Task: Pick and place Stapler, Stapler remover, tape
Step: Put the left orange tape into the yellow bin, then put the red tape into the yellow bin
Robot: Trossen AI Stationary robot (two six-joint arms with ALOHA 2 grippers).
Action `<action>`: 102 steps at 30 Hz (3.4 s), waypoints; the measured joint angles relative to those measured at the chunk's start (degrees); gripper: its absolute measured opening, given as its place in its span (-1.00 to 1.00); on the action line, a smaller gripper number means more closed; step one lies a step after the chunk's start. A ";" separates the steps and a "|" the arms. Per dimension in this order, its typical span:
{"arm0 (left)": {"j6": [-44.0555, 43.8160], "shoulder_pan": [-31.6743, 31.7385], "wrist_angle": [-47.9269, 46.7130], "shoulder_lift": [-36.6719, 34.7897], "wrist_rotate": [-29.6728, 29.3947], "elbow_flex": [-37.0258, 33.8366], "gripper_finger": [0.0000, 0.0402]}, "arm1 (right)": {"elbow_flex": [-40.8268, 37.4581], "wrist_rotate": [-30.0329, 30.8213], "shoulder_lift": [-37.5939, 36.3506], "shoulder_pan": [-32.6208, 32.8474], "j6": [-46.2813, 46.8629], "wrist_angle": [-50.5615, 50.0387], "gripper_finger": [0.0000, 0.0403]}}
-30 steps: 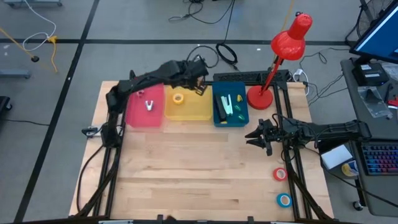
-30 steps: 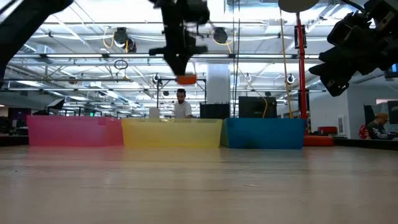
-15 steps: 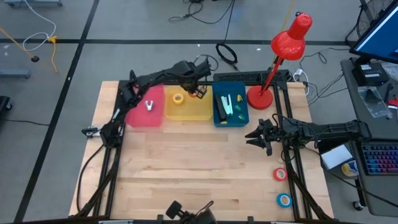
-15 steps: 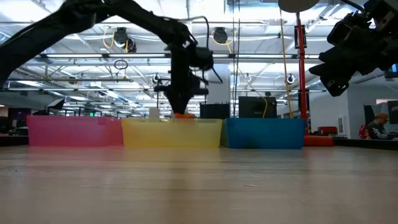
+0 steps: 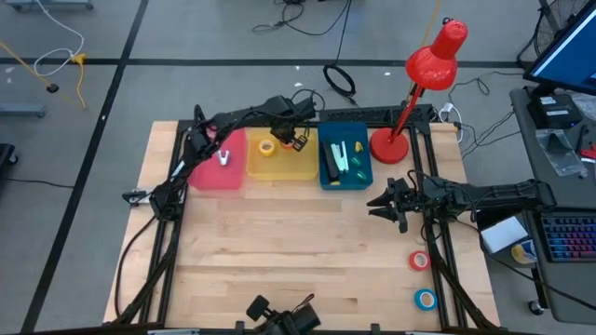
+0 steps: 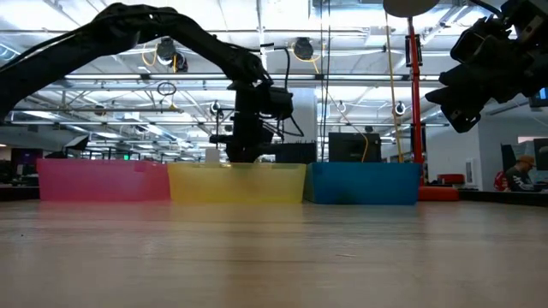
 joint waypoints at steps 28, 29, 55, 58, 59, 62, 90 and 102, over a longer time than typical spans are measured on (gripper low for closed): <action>0.47 0.62 0.80 -2.19 2.74 -4.04 -0.10 | 0.00 -0.04 -0.02 0.00 0.02 0.03 -0.36; 0.47 0.62 0.80 -2.89 2.81 -4.04 -0.08 | 0.00 -0.04 -0.02 0.00 0.02 0.04 -0.36; -9.13 -17.74 0.91 -37.42 8.40 -3.95 0.01 | 0.00 -0.07 -0.04 0.00 0.04 8.29 -0.36; -11.14 -22.48 0.93 -39.80 6.61 -3.95 0.01 | 0.00 -0.40 -0.03 0.00 0.03 9.80 -0.36; -12.03 -24.16 0.93 -40.27 5.04 -3.93 0.01 | 0.00 -0.78 -0.04 0.00 -0.13 10.06 -0.36; -13.26 -28.74 0.39 -40.93 0.90 -3.93 0.02 | 0.00 -3.73 0.00 0.04 -1.48 10.30 -0.36; -17.49 -50.58 62.00 -58.15 -7.84 -60.38 -0.01 | 35.49 -15.17 24.83 12.87 -4.66 -61.65 -0.37; -19.02 -51.05 71.84 -58.53 -9.01 -69.51 -0.01 | 36.24 -15.13 36.97 33.80 20.93 -72.07 -0.37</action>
